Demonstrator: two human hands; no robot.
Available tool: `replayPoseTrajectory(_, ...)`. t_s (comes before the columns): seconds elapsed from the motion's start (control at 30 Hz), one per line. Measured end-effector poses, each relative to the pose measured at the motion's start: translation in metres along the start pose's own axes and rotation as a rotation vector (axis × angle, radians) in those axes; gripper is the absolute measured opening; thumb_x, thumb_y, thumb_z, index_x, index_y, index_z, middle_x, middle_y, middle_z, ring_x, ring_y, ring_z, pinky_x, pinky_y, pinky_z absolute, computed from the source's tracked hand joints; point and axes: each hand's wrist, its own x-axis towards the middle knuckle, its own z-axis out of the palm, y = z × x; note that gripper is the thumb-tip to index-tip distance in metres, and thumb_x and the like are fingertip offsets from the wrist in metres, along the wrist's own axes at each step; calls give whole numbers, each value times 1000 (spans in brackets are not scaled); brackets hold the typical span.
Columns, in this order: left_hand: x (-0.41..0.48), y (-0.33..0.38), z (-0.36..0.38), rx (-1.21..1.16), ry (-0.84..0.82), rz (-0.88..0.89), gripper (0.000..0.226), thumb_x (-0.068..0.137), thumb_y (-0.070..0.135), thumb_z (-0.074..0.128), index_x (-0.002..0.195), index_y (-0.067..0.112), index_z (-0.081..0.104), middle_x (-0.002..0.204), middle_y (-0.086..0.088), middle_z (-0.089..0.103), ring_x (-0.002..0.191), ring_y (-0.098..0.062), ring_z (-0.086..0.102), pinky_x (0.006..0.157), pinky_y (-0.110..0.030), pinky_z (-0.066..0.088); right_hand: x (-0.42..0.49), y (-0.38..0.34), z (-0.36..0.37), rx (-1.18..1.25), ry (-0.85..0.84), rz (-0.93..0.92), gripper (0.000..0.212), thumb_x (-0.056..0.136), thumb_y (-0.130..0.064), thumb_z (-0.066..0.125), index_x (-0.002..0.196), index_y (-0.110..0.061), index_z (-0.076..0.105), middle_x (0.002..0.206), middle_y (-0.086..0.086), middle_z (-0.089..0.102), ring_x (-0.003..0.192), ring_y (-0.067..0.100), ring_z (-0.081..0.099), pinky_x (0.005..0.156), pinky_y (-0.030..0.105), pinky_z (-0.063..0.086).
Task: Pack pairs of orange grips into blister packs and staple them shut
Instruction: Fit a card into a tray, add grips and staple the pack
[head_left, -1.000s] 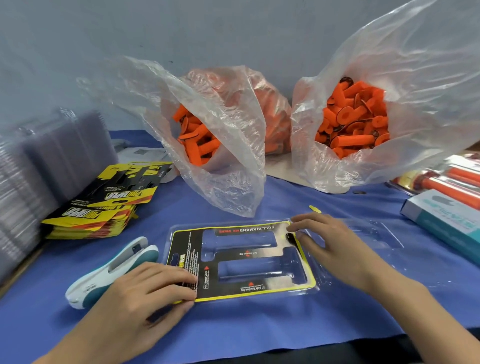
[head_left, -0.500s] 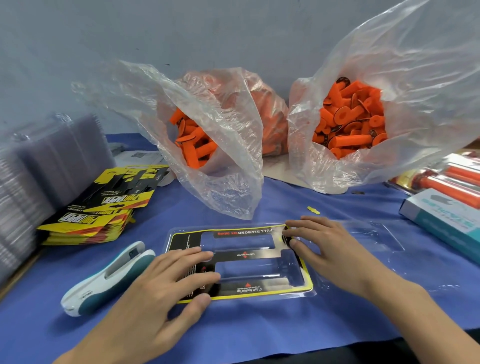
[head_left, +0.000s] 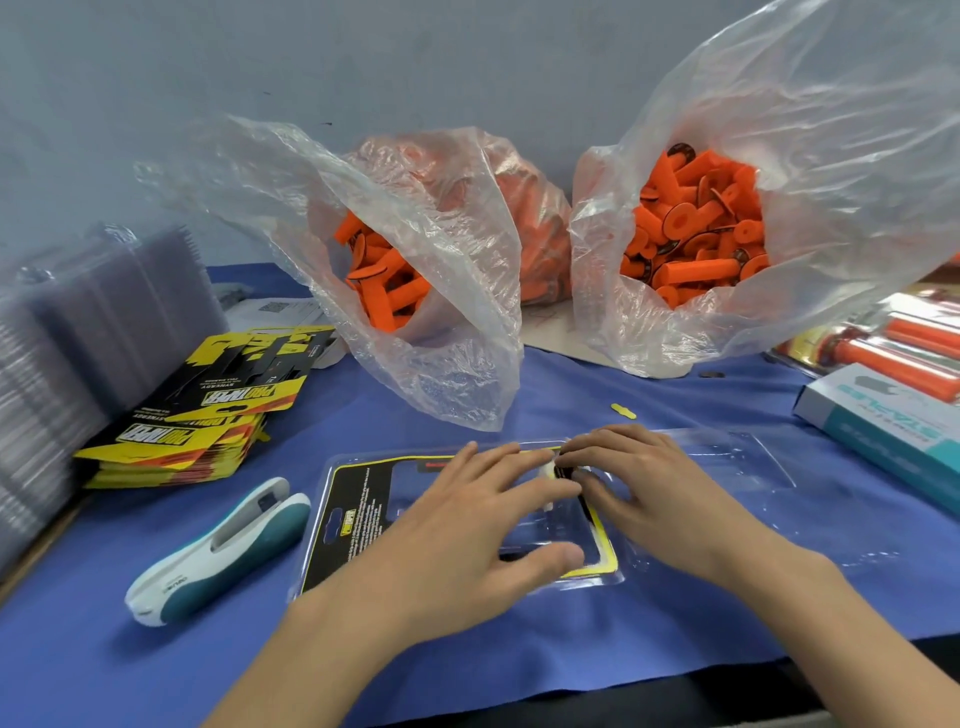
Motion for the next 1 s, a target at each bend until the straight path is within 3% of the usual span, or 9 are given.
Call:
replayPoseTrajectory(0.07, 10, 3, 6, -11, -7, 1, 56, 91, 70, 42, 141, 46, 37, 150, 35, 20, 137, 19, 3, 119, -24, -4, -1, 1, 0, 24, -4, 0, 23, 100, -24, 51, 119, -32, 62, 120, -23, 61, 121, 5, 47, 104, 31, 37)
replayPoseTrajectory(0.13, 18, 2, 10, 14, -24, -8, 58, 90, 69, 43, 142, 44, 38, 152, 29, 22, 141, 10, 8, 121, -29, -3, -2, 3, 1, 44, -12, 9, 24, 100, -20, 50, 120, -30, 58, 121, -23, 59, 121, 4, 45, 104, 31, 37)
replayPoseTrajectory(0.23, 23, -3, 14, 63, -46, -31, 55, 89, 72, 43, 138, 47, 40, 150, 24, 25, 142, -3, 16, 118, -23, 0, -5, 5, 1, 129, -4, 70, 19, 101, -28, 47, 119, -35, 49, 119, -31, 53, 120, -4, 40, 100, 22, 35)
replayPoseTrajectory(0.37, 23, -7, 18, 30, -62, -70, 49, 87, 71, 46, 131, 48, 41, 142, 28, 31, 135, -2, 24, 114, -23, 17, -6, 5, 1, 159, -5, 86, 17, 100, -32, 46, 117, -36, 48, 118, -30, 52, 121, -3, 40, 99, 21, 36)
replayPoseTrajectory(0.53, 24, -6, 25, 15, -13, -86, 51, 88, 69, 47, 131, 42, 47, 140, 25, 36, 134, -2, 27, 113, -25, 25, -7, 3, -2, 165, 2, 58, 18, 97, -35, 51, 114, -36, 55, 116, -32, 54, 121, -8, 37, 104, 23, 34)
replayPoseTrajectory(0.67, 24, -7, 24, 15, 1, -51, 48, 88, 68, 50, 127, 40, 51, 139, 23, 39, 132, -1, 30, 111, -24, 27, -6, 2, -4, 124, -9, 20, 14, 96, -35, 54, 109, -35, 60, 116, -28, 58, 123, -3, 40, 107, 28, 32)
replayPoseTrajectory(0.8, 18, -9, 16, 35, 80, 20, 35, 90, 56, 57, 116, 34, 63, 132, 19, 50, 124, -2, 43, 111, -19, 24, -7, 1, -4, 133, -19, 23, 18, 91, -48, 53, 104, -37, 61, 114, -27, 59, 123, -1, 41, 108, 30, 30)
replayPoseTrajectory(0.9, 8, -6, 12, -19, 168, 52, 20, 93, 49, 60, 103, 33, 67, 113, 20, 55, 111, -1, 51, 98, -21, 37, -7, 2, -2, 136, -15, 22, 16, 91, -46, 55, 102, -37, 62, 112, -25, 60, 122, 0, 42, 108, 31, 30)
replayPoseTrajectory(1.0, -1, 3, 13, 9, 140, 108, 18, 94, 49, 59, 103, 37, 67, 108, 19, 54, 105, -2, 51, 93, -21, 39, -6, 2, 0, 126, -14, 26, 13, 91, -43, 55, 102, -38, 61, 112, -25, 60, 122, 1, 43, 108, 31, 30)
